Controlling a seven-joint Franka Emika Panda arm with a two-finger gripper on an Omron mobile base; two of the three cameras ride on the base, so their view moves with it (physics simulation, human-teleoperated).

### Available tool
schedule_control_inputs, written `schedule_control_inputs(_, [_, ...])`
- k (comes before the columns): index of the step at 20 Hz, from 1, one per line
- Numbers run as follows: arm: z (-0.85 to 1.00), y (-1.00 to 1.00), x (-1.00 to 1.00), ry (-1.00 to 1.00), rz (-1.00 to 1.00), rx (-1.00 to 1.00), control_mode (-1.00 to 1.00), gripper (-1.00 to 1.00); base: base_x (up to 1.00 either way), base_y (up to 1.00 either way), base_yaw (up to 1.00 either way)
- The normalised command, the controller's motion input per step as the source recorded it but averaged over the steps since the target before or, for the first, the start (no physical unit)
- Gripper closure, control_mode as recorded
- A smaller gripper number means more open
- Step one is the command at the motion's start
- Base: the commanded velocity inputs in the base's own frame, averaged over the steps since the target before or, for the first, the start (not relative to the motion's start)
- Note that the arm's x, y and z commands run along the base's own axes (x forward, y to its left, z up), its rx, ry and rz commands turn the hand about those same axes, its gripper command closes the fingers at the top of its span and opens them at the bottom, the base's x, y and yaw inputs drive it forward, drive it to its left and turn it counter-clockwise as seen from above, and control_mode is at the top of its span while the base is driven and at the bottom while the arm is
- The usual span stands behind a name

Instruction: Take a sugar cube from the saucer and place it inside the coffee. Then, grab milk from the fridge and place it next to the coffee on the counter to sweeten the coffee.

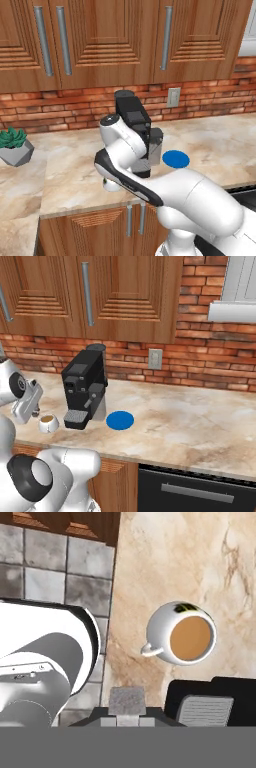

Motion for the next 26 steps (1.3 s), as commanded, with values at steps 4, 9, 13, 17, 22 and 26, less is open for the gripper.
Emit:
schedule_control_inputs(4, [-0.31,0.01,0.17,0.0,0.0,0.0,-1.0,1.0,0.0,0.0,0.0])
schedule_control_inputs(9, [-0.21,0.08,0.14,0.0,0.0,0.0,-1.0,1.0,0.0,0.0,0.0])
schedule_control_inputs(13, [-0.25,0.08,0.16,0.0,0.0,0.0,-1.0,1.0,0.0,0.0,0.0])
schedule_control_inputs(17, [-0.21,0.0,0.25,0.0,0.0,0.0,-1.0,1.0,0.0,0.0,0.0])
schedule_control_inputs(22, [-0.2,0.09,0.32,0.0,0.0,0.0,-1.0,1.0,0.0,0.0,0.0])
schedule_control_inputs(26, [-0.19,0.2,0.3,0.0,0.0,0.0,-1.0,1.0,0.0,0.0,0.0])
